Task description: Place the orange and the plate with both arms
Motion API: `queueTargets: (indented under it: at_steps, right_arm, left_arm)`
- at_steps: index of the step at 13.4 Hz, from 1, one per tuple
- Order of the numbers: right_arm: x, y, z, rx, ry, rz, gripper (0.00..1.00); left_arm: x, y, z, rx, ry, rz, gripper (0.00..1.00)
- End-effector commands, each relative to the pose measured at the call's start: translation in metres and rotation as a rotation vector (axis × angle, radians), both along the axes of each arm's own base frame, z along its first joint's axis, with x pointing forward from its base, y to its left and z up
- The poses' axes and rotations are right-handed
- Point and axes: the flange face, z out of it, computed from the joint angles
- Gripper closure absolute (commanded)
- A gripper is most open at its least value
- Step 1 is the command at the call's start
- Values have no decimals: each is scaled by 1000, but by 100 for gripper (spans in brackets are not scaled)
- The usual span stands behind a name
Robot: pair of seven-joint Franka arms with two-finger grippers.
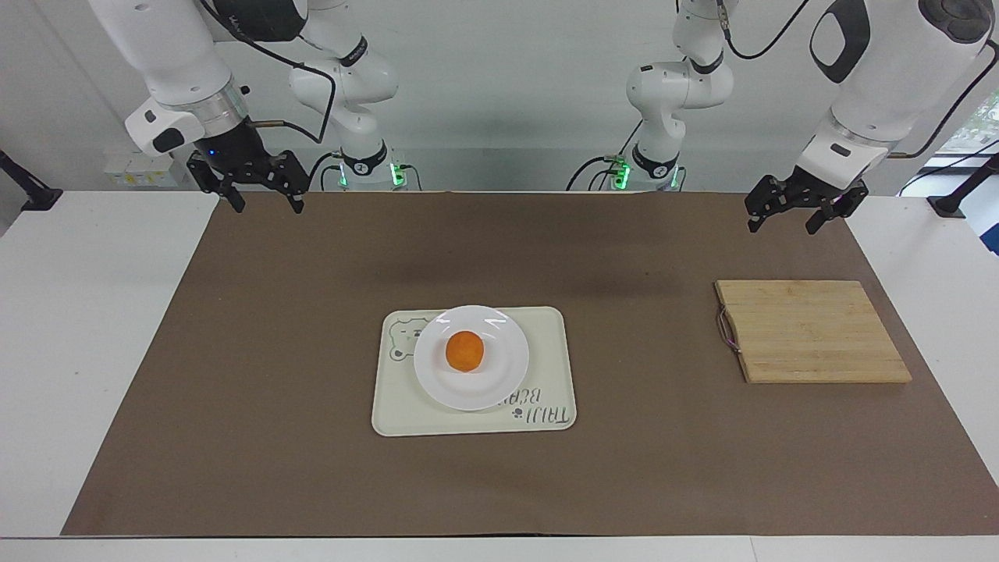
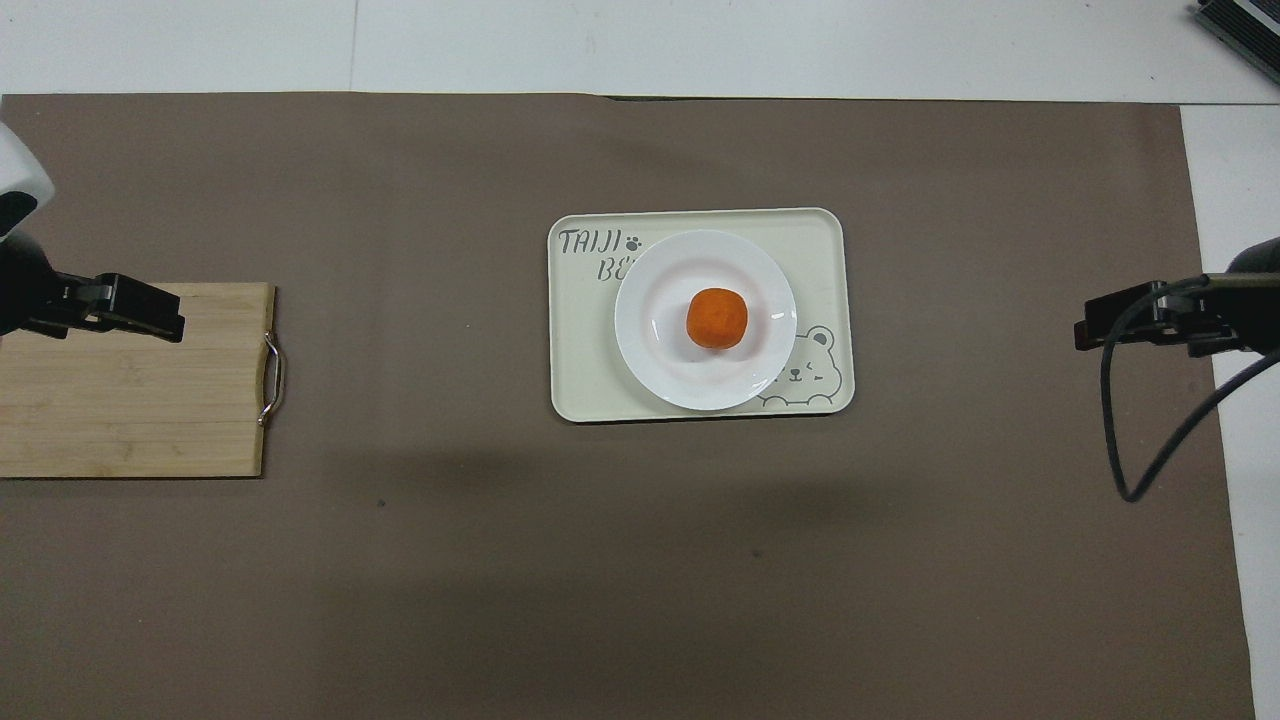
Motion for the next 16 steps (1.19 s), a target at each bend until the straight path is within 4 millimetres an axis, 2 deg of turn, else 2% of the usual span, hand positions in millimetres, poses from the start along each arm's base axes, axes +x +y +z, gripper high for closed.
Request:
queueTargets:
  at_steps: [1,3,5,7,8,11,13,16]
  right_arm:
    - [-3,-14,0,-37,-5,6,0]
    - [-3,-12,1,-40,-6,9,0]
    - [-6,-7,19,-41,-23,21,0]
    - [-8,-12,20,-38,-19,12,0]
    - [-9,-8,20,-42,-17,21,0]
    - [-17,-13,23,-42,27,46,0]
    - [-24,-25,39,-32,-7,56,0]
    - [-28,-26,45,-42,-19,54,0]
  left_arm:
    - [2,4,4,15,8,-2,0]
    - [2,3,4,15,8,-4,0]
    - [2,4,4,15,8,-2,0]
    - [2,3,4,15,8,-4,0]
    - [2,4,4,15,8,-2,0]
    - [2,4,4,15,8,-2,0]
    - [2,4,4,15,8,-2,0]
    - [2,3,4,15,8,-4,0]
